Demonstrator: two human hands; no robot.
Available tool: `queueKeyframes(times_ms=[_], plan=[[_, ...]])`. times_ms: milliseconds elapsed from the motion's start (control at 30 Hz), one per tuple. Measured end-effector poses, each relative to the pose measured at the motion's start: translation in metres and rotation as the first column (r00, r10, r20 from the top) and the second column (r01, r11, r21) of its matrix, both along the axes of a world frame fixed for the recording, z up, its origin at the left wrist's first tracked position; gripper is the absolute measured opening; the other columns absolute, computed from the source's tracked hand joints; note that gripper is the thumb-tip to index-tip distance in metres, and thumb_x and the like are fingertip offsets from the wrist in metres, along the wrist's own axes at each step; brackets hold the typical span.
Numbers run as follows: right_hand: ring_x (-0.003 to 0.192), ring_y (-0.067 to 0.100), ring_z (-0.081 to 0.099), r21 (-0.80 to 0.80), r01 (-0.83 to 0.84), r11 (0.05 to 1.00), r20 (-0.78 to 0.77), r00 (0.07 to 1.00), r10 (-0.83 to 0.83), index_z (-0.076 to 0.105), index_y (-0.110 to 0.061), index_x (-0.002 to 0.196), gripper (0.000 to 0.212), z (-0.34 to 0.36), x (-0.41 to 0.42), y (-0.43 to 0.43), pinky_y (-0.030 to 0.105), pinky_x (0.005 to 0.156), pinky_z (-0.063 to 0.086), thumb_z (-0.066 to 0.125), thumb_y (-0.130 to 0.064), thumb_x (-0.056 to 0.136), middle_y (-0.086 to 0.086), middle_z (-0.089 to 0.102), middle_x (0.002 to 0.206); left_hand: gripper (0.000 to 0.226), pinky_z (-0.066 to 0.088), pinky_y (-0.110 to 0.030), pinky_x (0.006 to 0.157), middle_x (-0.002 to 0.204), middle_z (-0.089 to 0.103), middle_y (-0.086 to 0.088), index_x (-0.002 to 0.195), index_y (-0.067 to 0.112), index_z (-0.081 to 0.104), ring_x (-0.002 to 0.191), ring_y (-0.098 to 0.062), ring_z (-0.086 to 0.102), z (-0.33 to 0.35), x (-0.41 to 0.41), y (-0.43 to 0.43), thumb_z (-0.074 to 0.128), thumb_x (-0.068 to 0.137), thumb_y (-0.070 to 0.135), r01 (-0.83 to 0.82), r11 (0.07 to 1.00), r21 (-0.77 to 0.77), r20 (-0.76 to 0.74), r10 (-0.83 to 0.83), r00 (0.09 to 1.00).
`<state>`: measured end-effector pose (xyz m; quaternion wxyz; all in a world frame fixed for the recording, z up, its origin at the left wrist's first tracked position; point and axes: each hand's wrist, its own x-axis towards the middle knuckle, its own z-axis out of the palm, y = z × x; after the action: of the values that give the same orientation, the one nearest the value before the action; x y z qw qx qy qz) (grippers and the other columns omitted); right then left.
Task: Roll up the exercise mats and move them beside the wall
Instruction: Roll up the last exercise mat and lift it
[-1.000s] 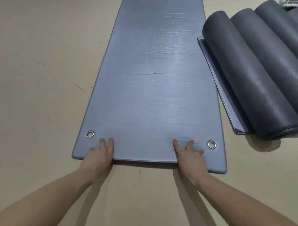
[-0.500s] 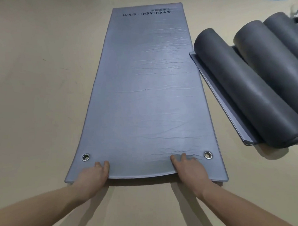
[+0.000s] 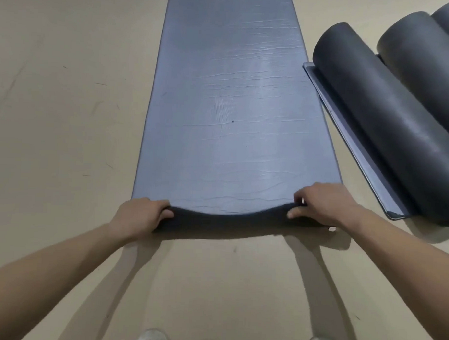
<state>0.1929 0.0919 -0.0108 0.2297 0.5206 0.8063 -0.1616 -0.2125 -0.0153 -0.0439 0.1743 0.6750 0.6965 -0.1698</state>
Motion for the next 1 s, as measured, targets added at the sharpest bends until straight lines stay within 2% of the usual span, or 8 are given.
queueKeyframes(times_ms=[100,167,333,400,533,700,833,1000], plan=[[0.089,0.034,0.061,0.583,-0.089,0.808,-0.061,0.986,0.153,0.06,-0.02,0.106,0.034,-0.013,-0.019,-0.006,0.042,0.076,0.039,0.078,-0.04,0.086,0.006,0.062,0.1,0.018,0.036,-0.038,0.071,0.098,0.07,-0.002,0.101,0.027,0.061,0.085,-0.029,0.062,-0.011,0.004,0.017,0.056,0.103,0.044,-0.069,0.931,0.359,0.009,0.07,0.997],[0.095,0.04,0.057,0.705,-0.122,0.699,-0.088,0.963,0.257,0.064,-0.011,0.115,0.041,-0.028,-0.026,-0.014,0.05,0.084,0.034,0.079,-0.01,0.077,0.016,0.061,0.11,0.015,0.037,-0.043,0.074,0.101,0.068,-0.006,0.101,0.021,0.066,0.09,-0.035,0.06,-0.016,0.007,0.02,0.071,0.093,0.033,0.007,0.867,0.498,-0.084,0.039,0.996],[0.121,0.039,0.051,0.5,-0.073,0.863,-0.057,0.991,0.117,0.051,-0.007,0.145,0.062,-0.065,-0.03,-0.04,0.054,0.109,0.036,0.057,-0.034,0.09,0.017,0.056,0.135,0.014,0.05,-0.045,0.069,0.102,0.066,-0.012,0.104,0.012,0.069,0.084,-0.035,0.057,-0.03,0.019,0.015,0.073,0.093,0.02,0.142,0.826,0.545,-0.109,-0.098,0.989],[0.13,0.038,0.046,0.405,-0.098,0.909,-0.024,0.993,0.118,0.043,-0.008,0.151,0.087,-0.075,-0.024,-0.043,0.056,0.116,0.031,0.059,-0.06,0.083,0.016,0.05,0.142,0.044,0.054,-0.048,0.086,0.115,0.066,-0.013,0.119,0.008,0.066,0.098,-0.034,0.061,-0.038,0.017,0.002,0.059,0.099,0.046,0.164,0.866,0.472,-0.07,-0.149,0.986],[0.135,0.039,0.039,0.395,-0.2,0.897,0.053,0.979,0.195,0.03,-0.017,0.157,0.092,-0.08,-0.021,-0.025,0.055,0.118,0.026,0.07,-0.056,0.084,0.015,0.044,0.143,0.102,0.042,-0.049,0.111,0.14,0.053,-0.009,0.149,0.009,0.04,0.124,-0.033,0.053,-0.054,0.008,-0.008,0.07,0.074,0.071,0.248,0.941,0.23,-0.139,-0.221,0.965],[0.126,0.029,0.051,0.165,-0.216,0.962,0.049,0.976,0.211,0.029,-0.026,0.153,0.092,-0.074,-0.029,-0.01,0.045,0.113,0.034,0.047,-0.084,0.085,0.005,0.052,0.137,0.077,0.048,-0.042,0.091,0.123,0.056,-0.004,0.145,0.017,0.038,0.103,-0.029,0.059,-0.055,0.016,0.006,0.064,0.089,0.064,0.295,0.941,0.165,-0.137,-0.274,0.952],[0.1,0.02,0.062,0.013,-0.224,0.974,-0.038,0.974,0.224,0.051,-0.032,0.128,0.071,-0.051,-0.015,-0.014,0.038,0.081,0.05,0.04,-0.088,0.084,-0.006,0.062,0.116,0.063,0.05,-0.036,0.08,0.113,0.062,0.008,0.126,0.028,0.049,0.095,-0.016,0.061,-0.03,0.0,-0.01,0.054,0.087,0.078,0.186,0.982,0.039,0.122,-0.19,0.974],[0.069,0.008,0.055,-0.169,-0.161,0.972,-0.143,0.98,0.138,0.049,-0.031,0.077,0.063,-0.048,-0.002,-0.027,0.03,0.058,0.035,0.047,-0.094,0.075,-0.008,0.061,0.074,0.068,0.046,-0.03,0.069,0.084,0.063,0.015,0.09,0.037,0.054,0.077,-0.005,0.057,-0.022,0.002,-0.028,0.048,0.059,0.098,0.081,0.977,-0.198,0.229,-0.034,0.973]])
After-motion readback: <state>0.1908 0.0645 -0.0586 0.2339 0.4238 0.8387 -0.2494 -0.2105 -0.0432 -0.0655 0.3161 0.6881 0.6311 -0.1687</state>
